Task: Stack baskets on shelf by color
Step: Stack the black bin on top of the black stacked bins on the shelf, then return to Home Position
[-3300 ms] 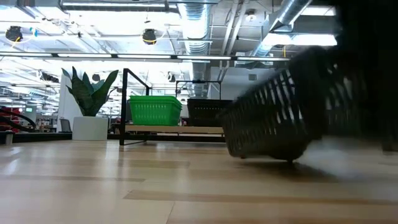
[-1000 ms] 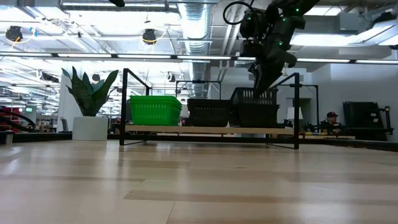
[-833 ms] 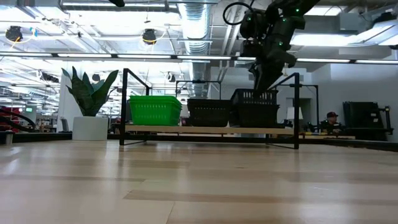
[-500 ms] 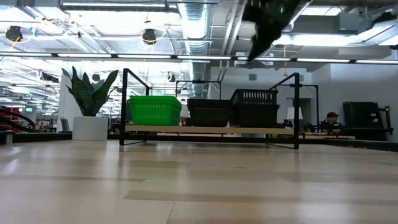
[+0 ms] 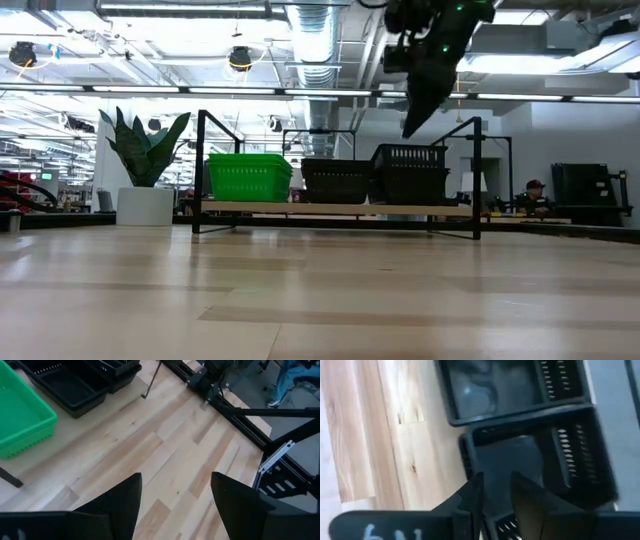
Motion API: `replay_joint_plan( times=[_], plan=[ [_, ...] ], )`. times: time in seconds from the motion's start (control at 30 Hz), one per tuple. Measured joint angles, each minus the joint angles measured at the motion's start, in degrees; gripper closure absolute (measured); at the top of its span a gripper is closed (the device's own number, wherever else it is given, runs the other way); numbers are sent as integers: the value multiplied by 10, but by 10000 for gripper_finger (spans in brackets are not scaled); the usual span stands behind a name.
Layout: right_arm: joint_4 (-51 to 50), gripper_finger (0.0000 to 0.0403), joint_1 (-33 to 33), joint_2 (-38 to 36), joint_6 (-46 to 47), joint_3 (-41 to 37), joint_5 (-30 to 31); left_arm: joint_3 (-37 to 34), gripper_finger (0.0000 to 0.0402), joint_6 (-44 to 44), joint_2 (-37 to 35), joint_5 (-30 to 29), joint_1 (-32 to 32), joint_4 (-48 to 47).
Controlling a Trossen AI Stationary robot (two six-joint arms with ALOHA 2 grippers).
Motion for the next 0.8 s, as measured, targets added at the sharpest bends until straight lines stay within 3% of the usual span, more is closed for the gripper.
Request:
replay_joint_plan(
  times=[0.4, 0.63, 0.8],
  plan=[
    [-2, 291, 27, 50, -12, 0, 0, 0, 175, -1, 0, -5, -1, -1],
    [-17, 292, 31, -27, 0, 50, -1, 0, 175, 4, -1, -11, 4, 22],
    [-22, 292, 51, -111, 42, 102, -2, 0, 175, 54, -1, 42, 5, 22]
  ],
)
